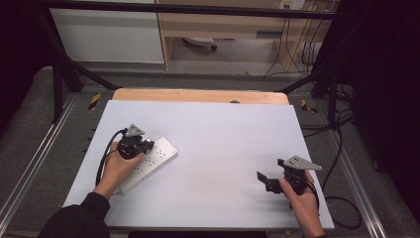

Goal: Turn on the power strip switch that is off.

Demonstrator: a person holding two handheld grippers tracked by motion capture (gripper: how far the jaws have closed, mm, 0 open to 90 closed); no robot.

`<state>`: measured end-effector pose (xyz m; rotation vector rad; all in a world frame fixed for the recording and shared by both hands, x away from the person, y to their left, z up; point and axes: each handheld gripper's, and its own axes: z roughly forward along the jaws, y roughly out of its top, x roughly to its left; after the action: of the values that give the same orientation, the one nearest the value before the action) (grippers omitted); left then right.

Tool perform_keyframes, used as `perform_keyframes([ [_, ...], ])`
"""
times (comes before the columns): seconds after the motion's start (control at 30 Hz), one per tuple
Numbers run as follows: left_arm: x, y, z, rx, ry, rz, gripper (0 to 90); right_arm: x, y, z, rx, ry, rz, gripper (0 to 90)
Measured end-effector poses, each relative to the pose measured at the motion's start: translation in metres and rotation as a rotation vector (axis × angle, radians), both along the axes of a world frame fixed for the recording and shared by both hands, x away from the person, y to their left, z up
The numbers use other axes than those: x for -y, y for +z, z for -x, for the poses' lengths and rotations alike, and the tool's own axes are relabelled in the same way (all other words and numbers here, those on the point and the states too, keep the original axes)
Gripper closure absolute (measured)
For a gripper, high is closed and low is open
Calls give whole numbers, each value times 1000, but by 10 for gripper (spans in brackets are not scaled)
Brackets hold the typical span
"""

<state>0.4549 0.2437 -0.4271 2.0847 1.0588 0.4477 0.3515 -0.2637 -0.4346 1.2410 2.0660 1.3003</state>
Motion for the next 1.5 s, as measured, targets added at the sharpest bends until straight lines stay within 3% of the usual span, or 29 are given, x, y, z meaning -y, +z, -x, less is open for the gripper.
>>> perform_keyframes([
  [0.13, -1, -1, 0, 0, 1, -18, 900, 0, 0, 0, -1, 1, 1, 24],
  [0.27, -5, -2, 0, -11, 6, 13, 900, 0, 0, 0, 1, 3, 2, 24],
  [0.5, -3, -1, 1, 41, -2, 24, 900, 0, 0, 0, 1, -1, -1, 24],
  [0.67, 3, -2, 1, 39, -13, 15, 900, 0, 0, 0, 1, 0, -2, 24],
  [0.93, 6, 3, 1, 49, -8, 40, 894, 0, 0, 0, 1, 1, -3, 24],
  [1.1, 10, 8, 1, 64, -6, 52, 764, 0, 0, 0, 0, 0, -3, 24],
  [1.5, 19, 13, 1, 74, -7, 74, 559, 0, 0, 0, 1, 3, -4, 24],
])
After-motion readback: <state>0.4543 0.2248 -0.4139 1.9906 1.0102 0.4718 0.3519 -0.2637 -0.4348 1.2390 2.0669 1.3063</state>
